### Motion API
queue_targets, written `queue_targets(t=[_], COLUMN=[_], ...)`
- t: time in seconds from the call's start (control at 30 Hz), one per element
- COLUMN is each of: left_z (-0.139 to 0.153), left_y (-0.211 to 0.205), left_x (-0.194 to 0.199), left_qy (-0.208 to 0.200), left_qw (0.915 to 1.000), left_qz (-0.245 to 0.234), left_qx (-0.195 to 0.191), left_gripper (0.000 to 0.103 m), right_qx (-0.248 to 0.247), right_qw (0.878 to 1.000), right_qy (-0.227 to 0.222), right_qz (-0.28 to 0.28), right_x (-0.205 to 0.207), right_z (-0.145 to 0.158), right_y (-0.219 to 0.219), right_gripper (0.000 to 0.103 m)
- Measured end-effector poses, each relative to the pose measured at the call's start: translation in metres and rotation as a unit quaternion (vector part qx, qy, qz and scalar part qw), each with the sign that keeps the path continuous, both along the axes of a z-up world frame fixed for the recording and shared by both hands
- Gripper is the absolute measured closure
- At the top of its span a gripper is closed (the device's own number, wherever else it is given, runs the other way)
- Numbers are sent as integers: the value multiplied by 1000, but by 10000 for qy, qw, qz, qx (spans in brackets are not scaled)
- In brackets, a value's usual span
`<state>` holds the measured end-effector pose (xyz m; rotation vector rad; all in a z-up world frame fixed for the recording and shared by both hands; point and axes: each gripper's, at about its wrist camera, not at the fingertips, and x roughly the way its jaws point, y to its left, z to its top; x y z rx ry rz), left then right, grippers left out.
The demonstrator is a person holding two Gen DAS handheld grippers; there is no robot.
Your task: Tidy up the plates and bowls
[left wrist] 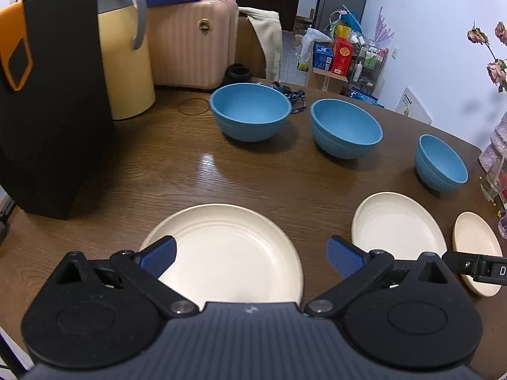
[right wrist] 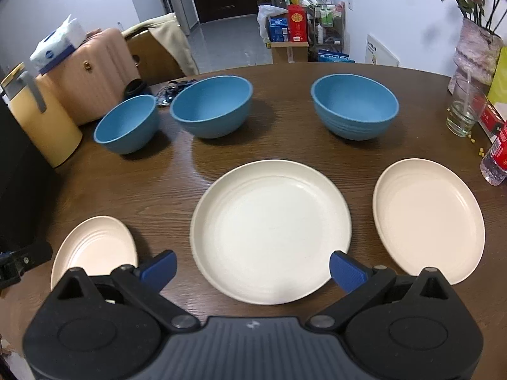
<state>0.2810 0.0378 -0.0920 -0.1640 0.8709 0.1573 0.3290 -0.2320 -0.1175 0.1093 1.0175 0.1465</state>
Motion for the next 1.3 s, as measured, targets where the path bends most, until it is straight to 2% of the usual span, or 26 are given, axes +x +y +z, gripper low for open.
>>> queue_targets(t=[0.3, 0.73, 1.3], left_z=[-5, -17, -30], left_y=[-42, -68, -98], left_x=[21, 28, 52], left_qy=[-8, 73, 199], left_qw=[10000, 9996, 9998], left_qz=[52, 263, 38], left_qx=[-38, -88, -83], left_gripper=[0, 0, 0], right_qx=[104, 97, 147], right_qw=[9999, 9997, 9995], right_qy=[-39, 136, 252], right_qz=[22, 176, -135], right_x=[18, 35, 36], right_z=[-5, -20, -36], right_y=[-46, -69, -108], right_gripper=[0, 0, 1])
